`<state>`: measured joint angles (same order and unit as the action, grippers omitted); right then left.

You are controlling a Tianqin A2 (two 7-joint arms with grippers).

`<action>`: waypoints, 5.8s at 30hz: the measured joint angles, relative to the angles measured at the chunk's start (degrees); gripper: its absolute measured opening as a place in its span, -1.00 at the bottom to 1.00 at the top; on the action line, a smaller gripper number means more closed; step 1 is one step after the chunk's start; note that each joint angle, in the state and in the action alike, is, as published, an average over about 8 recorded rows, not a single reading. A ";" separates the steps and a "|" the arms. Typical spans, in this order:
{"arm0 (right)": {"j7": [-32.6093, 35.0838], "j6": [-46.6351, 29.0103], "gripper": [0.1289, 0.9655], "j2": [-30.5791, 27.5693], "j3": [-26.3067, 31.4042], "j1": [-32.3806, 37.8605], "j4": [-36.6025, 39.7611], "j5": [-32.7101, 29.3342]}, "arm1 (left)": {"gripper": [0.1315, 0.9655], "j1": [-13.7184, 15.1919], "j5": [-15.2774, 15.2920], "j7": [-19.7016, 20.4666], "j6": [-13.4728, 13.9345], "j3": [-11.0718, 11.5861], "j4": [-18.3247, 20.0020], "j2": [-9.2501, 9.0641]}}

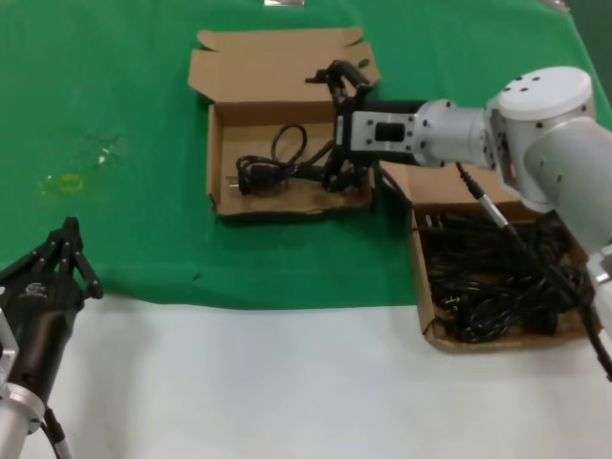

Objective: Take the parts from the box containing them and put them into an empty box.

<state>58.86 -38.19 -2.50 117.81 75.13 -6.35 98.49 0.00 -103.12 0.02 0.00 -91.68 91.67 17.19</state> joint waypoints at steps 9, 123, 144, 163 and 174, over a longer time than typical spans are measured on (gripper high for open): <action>-1.38 -0.09 0.91 -0.87 -0.51 -0.64 -1.94 -1.00 | -0.96 0.00 0.00 0.00 0.00 0.00 0.00 0.00; -56.94 36.91 1.00 -14.23 -25.28 -72.63 -82.53 4.45 | 1.00 0.00 -0.02 -0.03 0.00 0.00 0.00 0.00; -56.93 36.91 1.00 -14.23 -25.28 -72.63 -82.53 4.45 | 1.00 0.00 -0.02 -0.01 0.00 0.00 0.00 0.00; -56.93 36.91 1.00 -14.23 -25.28 -72.63 -82.53 4.45 | 1.00 0.00 -0.02 -0.02 0.00 0.00 0.00 0.00; -56.93 36.91 1.00 -14.23 -25.28 -72.63 -82.53 4.45 | 1.00 0.00 -0.02 -0.02 0.00 0.00 0.00 0.00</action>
<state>1.93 -1.29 -16.73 92.53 2.50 -88.87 102.94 0.00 -103.13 0.00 0.00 -91.67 91.67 17.19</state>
